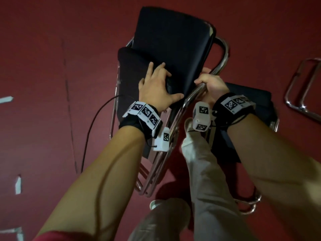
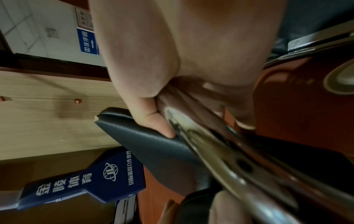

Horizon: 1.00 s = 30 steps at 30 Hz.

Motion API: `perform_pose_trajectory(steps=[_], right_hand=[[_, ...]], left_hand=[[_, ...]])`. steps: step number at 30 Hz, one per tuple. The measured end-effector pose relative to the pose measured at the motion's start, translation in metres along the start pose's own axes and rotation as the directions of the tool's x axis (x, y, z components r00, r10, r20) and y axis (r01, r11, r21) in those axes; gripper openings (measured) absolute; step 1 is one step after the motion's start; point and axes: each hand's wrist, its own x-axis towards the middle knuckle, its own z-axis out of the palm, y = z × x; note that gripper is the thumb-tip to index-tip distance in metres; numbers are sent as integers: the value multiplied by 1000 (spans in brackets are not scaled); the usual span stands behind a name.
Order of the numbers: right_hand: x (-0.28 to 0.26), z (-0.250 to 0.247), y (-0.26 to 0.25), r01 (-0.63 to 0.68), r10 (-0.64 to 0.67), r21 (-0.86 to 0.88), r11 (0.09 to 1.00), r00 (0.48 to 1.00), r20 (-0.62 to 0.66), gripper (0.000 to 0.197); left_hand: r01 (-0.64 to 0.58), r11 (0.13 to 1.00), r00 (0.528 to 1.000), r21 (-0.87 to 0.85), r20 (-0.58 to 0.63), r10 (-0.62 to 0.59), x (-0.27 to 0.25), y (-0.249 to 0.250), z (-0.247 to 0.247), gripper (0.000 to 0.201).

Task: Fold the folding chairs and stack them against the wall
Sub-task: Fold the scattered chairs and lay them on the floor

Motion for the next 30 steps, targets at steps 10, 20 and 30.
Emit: perform_pose_trajectory(steps=[10, 20, 30], right_hand=[[188, -34, -28, -286, 283, -108, 952, 958, -48, 51], [319, -59, -8, -436, 440, -94, 895, 897, 37, 22], [376, -69, 52, -591, 593, -128, 796, 804, -27, 11]], left_hand=[[110, 992, 987, 66, 109, -117, 175, 0, 71, 71], [191, 967, 958, 170, 182, -221, 280, -31, 154, 59], [222, 940, 910, 257, 290, -295, 303, -73, 212, 62]])
